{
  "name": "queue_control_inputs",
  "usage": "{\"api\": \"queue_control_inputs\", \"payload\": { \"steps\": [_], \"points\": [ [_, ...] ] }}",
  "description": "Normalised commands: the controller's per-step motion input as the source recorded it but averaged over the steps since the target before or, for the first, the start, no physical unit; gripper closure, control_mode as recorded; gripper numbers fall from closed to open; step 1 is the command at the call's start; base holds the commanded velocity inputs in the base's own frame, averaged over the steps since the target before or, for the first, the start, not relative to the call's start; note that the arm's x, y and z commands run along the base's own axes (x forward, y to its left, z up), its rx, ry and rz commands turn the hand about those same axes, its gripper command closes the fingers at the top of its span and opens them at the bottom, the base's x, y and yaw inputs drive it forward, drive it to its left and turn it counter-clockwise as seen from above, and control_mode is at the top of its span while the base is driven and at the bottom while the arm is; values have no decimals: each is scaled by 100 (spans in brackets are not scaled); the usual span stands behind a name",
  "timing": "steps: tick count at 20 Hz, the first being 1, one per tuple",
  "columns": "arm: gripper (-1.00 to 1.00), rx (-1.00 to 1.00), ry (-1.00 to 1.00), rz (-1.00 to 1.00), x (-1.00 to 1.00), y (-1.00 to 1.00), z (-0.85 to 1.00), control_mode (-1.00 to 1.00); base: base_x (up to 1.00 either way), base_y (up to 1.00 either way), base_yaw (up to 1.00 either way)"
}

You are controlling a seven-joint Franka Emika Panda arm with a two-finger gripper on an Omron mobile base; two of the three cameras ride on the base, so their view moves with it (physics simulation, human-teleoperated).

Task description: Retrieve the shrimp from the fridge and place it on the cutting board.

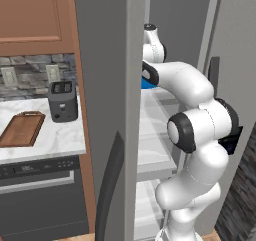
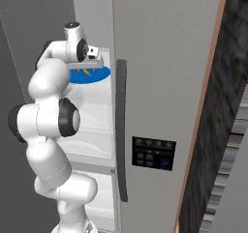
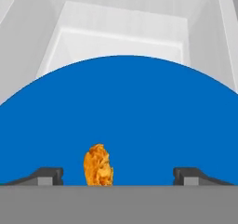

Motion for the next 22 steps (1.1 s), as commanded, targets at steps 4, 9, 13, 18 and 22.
{"api": "queue_control_inputs", "payload": {
  "steps": [4, 9, 13, 18, 22],
  "points": [
    [100, 6, 5, 0, 0, 0, -29, -100, 0, 0, 0],
    [100, 6, 5, 0, 0, -4, -27, -100, 0, 0, 0],
    [100, 3, 2, 0, 0, -6, -15, -100, 0, 0, 0],
    [100, 0, -6, 0, 0, 0, 0, -100, 0, 0, 0],
    [100, 0, -17, -2, 0, 2, 0, -100, 0, 0, 0]
  ]
}}
